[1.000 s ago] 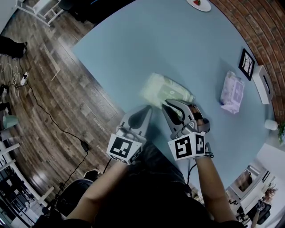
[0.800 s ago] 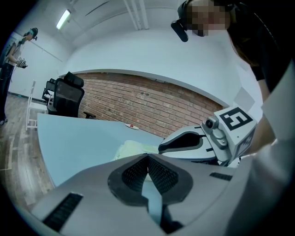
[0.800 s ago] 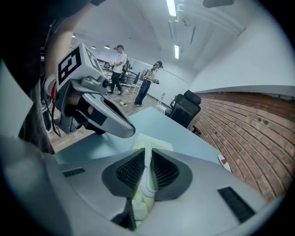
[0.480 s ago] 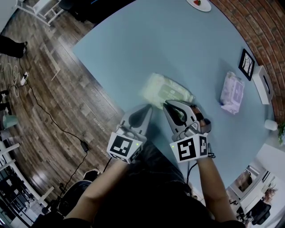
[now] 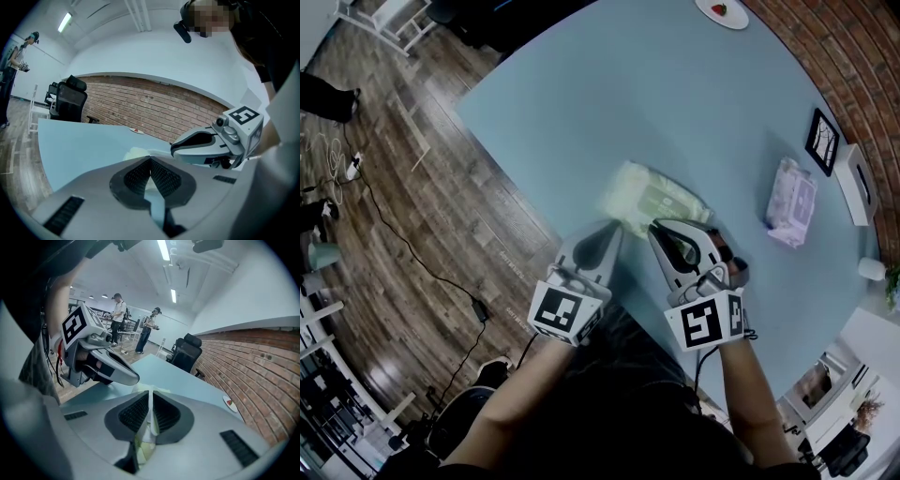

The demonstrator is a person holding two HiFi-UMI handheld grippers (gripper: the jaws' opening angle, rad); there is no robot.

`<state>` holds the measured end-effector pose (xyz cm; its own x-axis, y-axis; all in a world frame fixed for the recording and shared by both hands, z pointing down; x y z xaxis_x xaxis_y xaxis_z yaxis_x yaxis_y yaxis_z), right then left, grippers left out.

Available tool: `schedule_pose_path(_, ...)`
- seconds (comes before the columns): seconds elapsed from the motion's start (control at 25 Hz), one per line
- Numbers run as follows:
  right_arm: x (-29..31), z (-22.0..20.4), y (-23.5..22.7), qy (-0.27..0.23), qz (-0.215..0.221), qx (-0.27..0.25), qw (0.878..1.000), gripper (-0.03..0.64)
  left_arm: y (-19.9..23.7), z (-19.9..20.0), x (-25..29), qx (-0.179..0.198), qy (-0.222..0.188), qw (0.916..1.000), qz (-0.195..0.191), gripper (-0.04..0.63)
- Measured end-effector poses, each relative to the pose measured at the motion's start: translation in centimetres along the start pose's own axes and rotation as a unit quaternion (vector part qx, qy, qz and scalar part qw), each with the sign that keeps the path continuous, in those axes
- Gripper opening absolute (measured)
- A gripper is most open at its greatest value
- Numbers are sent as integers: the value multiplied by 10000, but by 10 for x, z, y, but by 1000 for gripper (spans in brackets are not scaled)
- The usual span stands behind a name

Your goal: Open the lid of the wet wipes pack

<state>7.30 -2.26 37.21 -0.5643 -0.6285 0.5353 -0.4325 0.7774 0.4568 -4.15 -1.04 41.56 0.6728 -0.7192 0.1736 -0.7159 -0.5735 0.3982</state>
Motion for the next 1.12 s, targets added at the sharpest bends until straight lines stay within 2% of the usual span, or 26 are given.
schedule_pose_path(0.12, -1, 2, -2, -34, -44, 18, 10000, 41, 2, 5, -3, -63, -104, 9999, 87, 12)
schedule_pose_path(0.28, 0, 3, -2, -39, -82, 32, 10000, 41, 2, 5, -5, -69, -21, 9999, 153, 12)
schedule_pose_path(0.84, -4, 6, -6, -60, -280, 344, 9990, 40, 2, 5, 2, 102, 49, 9998, -165, 12)
schedule_pose_path(1.12, -5, 6, -12, -140, -379, 503, 9979, 40, 10, 5, 3, 154, 92, 9997, -154, 12)
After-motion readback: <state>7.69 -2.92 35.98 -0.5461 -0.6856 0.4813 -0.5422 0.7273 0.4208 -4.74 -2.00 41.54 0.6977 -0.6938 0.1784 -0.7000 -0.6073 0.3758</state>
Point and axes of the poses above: the fingertips, and each gripper's own axes: x forward along the fingers, y to its left, z out of its top, the point moved 6 cm from there along -x, backward along the fingers, and after that the axes turned 7 degrees about -z, right-handed, at the moved point
